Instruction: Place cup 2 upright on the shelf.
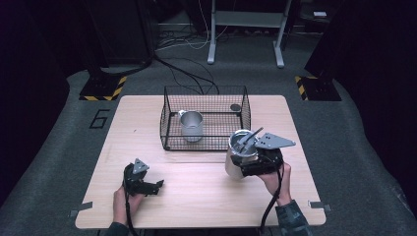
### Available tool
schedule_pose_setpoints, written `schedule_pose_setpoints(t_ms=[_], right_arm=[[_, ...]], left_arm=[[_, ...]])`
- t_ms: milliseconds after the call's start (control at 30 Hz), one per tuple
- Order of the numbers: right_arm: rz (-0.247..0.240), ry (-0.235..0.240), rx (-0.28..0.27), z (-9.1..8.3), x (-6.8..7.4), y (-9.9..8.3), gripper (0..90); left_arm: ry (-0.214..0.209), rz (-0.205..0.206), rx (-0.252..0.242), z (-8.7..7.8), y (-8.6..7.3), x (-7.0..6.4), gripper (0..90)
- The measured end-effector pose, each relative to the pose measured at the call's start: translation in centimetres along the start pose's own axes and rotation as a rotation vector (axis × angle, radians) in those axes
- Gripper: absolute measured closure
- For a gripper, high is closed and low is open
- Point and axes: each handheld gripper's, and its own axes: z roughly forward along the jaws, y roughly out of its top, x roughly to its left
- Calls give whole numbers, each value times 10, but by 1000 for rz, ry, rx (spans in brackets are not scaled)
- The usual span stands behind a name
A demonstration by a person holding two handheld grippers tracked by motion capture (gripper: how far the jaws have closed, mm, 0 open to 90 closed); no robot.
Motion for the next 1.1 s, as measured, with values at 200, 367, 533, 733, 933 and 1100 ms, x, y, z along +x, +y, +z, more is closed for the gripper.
schedule_pose_setpoints(t_ms=[200,367,533,733,933,1100], right_arm=[[2,-1,5,3,-2,9,35],[11,5,-6,6,-5,16,35],[12,6,-13,11,-9,23,34],[17,8,-13,14,-12,31,34],[20,12,-23,18,-15,38,34],[26,11,-23,23,-17,43,35]], left_arm=[[-1,0,2,0,0,0,4],[0,7,5,0,0,0,4],[-1,5,3,0,0,0,4],[-2,5,5,0,0,0,4],[-3,5,5,0,0,1,4],[-3,6,5,0,0,1,4]])
